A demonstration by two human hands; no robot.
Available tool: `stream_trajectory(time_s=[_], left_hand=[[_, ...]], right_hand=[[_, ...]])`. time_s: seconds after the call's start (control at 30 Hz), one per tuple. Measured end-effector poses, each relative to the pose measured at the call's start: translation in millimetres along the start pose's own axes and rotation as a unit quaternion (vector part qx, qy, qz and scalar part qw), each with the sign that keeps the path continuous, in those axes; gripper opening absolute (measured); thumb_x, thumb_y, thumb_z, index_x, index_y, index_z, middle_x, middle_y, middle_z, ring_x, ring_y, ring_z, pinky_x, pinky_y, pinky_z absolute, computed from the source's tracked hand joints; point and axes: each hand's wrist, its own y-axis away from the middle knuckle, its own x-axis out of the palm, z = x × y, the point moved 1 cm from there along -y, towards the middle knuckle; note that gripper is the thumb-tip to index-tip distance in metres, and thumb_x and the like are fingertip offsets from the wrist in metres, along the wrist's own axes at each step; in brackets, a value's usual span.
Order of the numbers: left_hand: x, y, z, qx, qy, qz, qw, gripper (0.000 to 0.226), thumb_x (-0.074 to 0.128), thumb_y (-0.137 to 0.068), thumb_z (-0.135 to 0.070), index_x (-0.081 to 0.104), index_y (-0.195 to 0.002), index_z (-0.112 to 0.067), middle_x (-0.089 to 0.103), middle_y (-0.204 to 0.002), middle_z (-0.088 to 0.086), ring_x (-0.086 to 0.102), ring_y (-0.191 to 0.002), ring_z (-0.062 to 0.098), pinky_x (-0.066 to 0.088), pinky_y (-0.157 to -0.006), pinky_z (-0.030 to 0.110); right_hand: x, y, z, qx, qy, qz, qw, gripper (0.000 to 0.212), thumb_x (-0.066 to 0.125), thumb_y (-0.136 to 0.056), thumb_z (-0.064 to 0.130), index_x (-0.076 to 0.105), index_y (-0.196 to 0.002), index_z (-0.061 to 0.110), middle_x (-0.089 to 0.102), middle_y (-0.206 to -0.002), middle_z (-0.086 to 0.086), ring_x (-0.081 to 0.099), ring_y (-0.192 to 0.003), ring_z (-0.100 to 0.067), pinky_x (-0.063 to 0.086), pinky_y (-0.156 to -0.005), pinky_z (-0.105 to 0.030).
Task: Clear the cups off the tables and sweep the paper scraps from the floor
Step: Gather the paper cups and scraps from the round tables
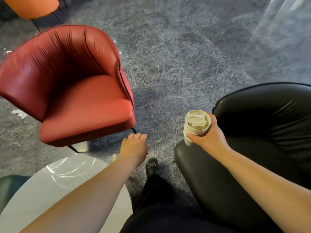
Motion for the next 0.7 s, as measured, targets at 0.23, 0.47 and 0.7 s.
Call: stream_trajectory(time_s=[0.23,0.47,0.7], left_hand=[[-38,-118,35,0.040,-0.011,-0.007,0.999,0.045,0.041,-0.100,-0.042,0.040,-0.140,-0.022,0.045,-0.142,0.000,0.039,-0.130,0.025,0.035,-0.099,0.041],[-114,-267,81,0.094,-0.038,-0.009,0.995,0.047,0.046,-0.097,-0.044,0.042,-0.139,-0.023,0.045,-0.143,0.000,0.039,-0.131,0.024,0.036,-0.103,0.040],[-177,-379,100,0.130,-0.045,-0.028,0.990,0.044,0.045,-0.097,-0.043,0.043,-0.136,-0.021,0.048,-0.137,0.000,0.041,-0.127,0.025,0.037,-0.101,0.042]], right_hand=[[38,-116,31,0.010,0.008,-0.028,1.000,0.078,0.087,-0.060,0.028,0.033,-0.096,0.073,0.049,-0.093,0.049,0.047,-0.085,0.030,0.038,-0.058,-0.008],[69,-253,93,0.050,-0.007,-0.052,0.997,0.078,0.087,-0.059,0.029,0.034,-0.096,0.073,0.052,-0.087,0.047,0.049,-0.079,0.029,0.038,-0.047,0.001],[68,-363,141,0.054,-0.001,-0.094,0.994,0.074,0.088,-0.059,0.032,0.033,-0.093,0.070,0.058,-0.086,0.038,0.052,-0.079,0.024,0.041,-0.049,-0.007]])
